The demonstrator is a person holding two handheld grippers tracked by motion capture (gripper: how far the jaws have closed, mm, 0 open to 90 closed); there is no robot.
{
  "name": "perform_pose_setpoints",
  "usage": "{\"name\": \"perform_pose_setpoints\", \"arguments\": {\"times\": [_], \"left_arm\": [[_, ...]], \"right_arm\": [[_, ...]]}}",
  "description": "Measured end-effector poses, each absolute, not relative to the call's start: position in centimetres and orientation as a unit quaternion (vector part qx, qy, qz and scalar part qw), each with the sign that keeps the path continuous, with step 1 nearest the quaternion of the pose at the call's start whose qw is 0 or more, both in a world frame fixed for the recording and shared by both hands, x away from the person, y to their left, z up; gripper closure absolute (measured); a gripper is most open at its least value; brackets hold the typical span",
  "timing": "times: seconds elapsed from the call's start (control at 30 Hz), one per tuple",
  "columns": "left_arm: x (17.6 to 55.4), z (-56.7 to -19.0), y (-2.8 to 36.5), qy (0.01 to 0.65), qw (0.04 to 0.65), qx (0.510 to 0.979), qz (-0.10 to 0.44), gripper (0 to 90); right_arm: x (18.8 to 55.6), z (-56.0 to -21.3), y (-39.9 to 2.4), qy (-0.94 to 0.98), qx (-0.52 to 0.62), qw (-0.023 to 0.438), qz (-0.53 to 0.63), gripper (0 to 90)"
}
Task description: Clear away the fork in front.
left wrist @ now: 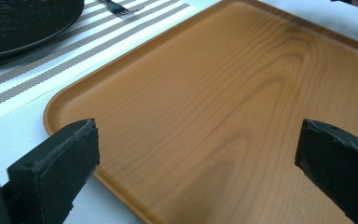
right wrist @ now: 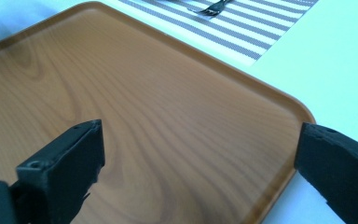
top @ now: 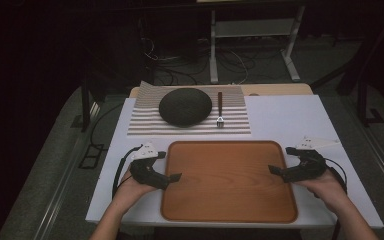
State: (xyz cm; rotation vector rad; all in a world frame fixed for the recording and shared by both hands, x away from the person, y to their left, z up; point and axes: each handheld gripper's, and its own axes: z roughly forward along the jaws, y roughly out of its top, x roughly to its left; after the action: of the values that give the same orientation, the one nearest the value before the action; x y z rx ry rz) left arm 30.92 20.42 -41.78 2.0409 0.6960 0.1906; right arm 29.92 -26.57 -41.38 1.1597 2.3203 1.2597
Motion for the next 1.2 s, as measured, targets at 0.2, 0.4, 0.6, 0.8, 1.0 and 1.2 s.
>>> {"name": "perform_pose_setpoints", "arguments": {"times": [0.2,0.4,0.6,0.8,1.0,1.2], "left_arm": [[31.0,-41.8,20.4,0.284,0.471,0.832,0.076,0.0],[31.0,-41.8,20.3,0.283,0.471,0.832,0.075,0.0],[31.0,-41.8,20.4,0.283,0.470,0.832,0.076,0.0],[31.0,-41.9,20.3,0.282,0.470,0.833,0.073,0.0],[31.0,-41.9,20.2,0.282,0.470,0.833,0.073,0.0],[31.0,-41.9,20.2,0.281,0.471,0.833,0.072,0.0]], "right_arm": [[30.8,-41.2,-26.0,0.800,0.398,0.131,0.429,0.7],[31.5,-41.2,-25.6,0.801,0.398,0.131,0.428,0.5],[32.4,-41.1,-24.9,0.804,0.395,0.127,0.426,0.5],[32.9,-41.2,-24.5,0.806,0.392,0.123,0.426,0.5],[33.4,-41.4,-24.3,0.805,0.396,0.119,0.425,0.5],[34.0,-41.4,-23.9,0.806,0.395,0.113,0.427,0.5]]}}
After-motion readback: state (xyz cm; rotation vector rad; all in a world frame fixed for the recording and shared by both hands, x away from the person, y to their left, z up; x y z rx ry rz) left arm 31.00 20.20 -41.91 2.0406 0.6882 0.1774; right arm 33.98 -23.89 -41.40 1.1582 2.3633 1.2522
